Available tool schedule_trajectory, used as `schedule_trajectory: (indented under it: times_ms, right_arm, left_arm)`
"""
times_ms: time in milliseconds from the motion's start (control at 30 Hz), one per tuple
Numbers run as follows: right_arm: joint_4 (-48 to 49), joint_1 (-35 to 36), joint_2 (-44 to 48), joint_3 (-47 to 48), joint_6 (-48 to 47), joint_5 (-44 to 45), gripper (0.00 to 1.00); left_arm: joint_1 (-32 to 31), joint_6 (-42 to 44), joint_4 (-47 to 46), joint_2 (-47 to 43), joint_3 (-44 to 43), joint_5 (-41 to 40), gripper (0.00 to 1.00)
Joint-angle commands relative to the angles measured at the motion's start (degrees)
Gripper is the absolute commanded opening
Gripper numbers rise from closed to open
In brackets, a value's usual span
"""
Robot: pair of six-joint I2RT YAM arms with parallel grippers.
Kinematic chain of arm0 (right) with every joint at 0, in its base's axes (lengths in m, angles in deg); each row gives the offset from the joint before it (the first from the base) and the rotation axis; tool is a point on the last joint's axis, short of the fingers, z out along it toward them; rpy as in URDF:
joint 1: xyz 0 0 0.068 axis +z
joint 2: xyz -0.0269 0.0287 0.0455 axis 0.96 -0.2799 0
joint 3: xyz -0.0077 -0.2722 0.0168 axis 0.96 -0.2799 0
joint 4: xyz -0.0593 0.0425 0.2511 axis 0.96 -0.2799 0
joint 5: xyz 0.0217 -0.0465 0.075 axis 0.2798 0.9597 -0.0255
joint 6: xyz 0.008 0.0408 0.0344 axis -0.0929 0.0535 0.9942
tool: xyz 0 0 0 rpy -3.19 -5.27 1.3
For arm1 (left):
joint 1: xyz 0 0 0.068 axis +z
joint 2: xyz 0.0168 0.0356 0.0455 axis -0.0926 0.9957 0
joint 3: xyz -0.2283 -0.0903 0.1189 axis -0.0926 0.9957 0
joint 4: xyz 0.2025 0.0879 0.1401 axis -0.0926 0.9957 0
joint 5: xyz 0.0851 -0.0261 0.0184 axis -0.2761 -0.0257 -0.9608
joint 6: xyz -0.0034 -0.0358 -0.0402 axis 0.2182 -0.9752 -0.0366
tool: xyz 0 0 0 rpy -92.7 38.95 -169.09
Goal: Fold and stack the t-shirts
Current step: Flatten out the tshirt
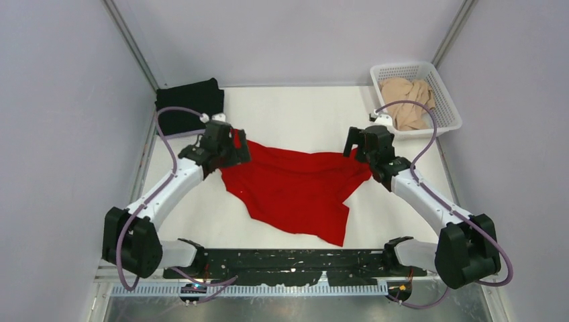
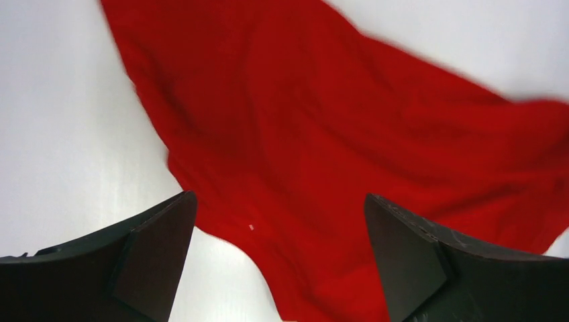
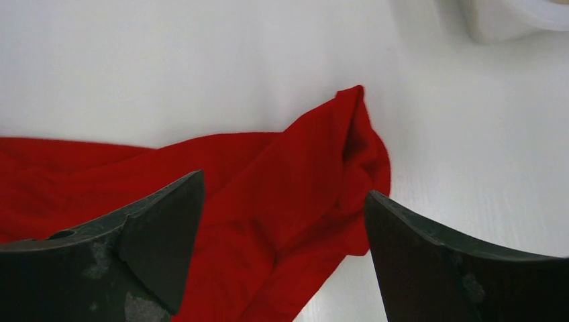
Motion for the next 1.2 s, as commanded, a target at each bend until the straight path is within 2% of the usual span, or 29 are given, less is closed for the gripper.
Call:
schedule_trajectory:
  times_ms: [0,133,267,333,433,533,633,733,867,1067,1167]
  right_arm:
    - [7.06,-0.04,-0.34,-3.01,-3.39,-15.51,0.95]
    - [8.29,-0.05,-2.99,-3.48,-2.2,-17.92,0.95]
    - [7.46,0.34,-4.8,-4.05,-0.27,-18.92,0.95]
    - [6.01,0.85,-4.47,-5.01,0.86,-18.74,0.95]
    - [1.66,3.6,-1.92,-6.2,2.73,-12.83,0.95]
    - [-8.17,9.46,2.13,-6.31,6.02,-2.03,0.96]
    - [-15.41,17.56,5.52,-7.28,7.63,0.91,0.95]
    - [-16.51,25.29,10.59,-10.47,8.24,-3.87,0.95]
    - [-15.12,33.77,13.21,-12.22,8.39,-13.99,0.96]
    - [-17.01,44.85,7.45,-10.37,7.18,-17.31,1.0]
    - [-16.49,47.25,3.36,-10.33,7.51,-17.63,0.95]
  left_arm:
    - [-6.95,-4.48,-4.94,-3.88,10.75,7.04,0.99]
    - [-12.77,-7.85,-5.18,-4.15,15.86,8.53,1.0]
    - [-15.47,-9.81,-5.02,-5.87,18.48,7.79,0.99]
    - [-15.52,-9.74,-3.52,-8.03,18.91,3.36,1.0]
    - [-14.99,-9.64,0.28,-10.9,17.92,-6.29,1.0]
    - [-10.59,-11.04,2.99,-12.12,17.01,-9.31,1.0]
    - [-2.7,-11.8,3.2,-12.16,17.42,-8.49,1.0]
    - [4.05,-11.22,-1.6,-10.14,18.0,-2.45,1.0]
    - [6.27,-10.75,-3.67,-3.28,14.64,0.15,0.95]
    - [7.58,-11.4,-2.58,6.82,9.96,1.79,0.77]
    - [7.62,-11.5,-2.66,9.61,9.3,1.91,0.71]
